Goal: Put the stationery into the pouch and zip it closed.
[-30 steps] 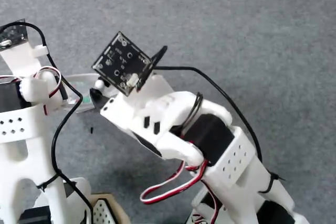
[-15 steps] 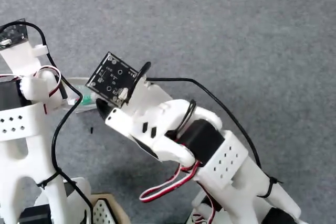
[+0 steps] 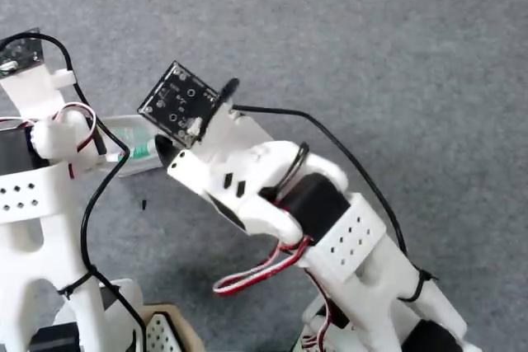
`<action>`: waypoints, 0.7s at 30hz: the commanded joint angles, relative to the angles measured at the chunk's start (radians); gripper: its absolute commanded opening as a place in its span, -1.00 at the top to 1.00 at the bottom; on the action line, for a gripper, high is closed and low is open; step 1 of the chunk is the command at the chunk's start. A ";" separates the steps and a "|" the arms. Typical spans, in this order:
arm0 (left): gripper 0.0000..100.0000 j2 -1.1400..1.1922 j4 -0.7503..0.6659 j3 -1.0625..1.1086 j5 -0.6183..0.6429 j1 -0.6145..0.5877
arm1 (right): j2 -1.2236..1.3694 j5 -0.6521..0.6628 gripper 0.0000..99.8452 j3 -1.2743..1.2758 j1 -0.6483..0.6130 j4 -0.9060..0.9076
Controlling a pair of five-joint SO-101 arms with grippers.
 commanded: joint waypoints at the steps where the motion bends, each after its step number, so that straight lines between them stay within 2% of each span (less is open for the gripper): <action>1: 0.95 0.006 -0.032 -0.010 0.009 -0.015 | -0.010 -0.008 0.98 -0.107 0.012 0.018; 9: 0.95 0.006 -0.031 -0.010 0.009 -0.013 | -0.012 -0.176 0.98 -0.185 0.012 0.025; 14: 0.95 0.006 -0.031 -0.008 0.009 -0.013 | -0.012 -0.236 0.98 -0.157 0.012 0.041; 18: 0.95 0.006 -0.031 -0.008 0.009 -0.013 | -0.013 -0.221 0.98 -0.056 0.014 0.035; 21: 0.95 0.006 -0.031 -0.007 0.008 -0.013 | -0.013 -0.135 0.98 0.061 0.017 0.014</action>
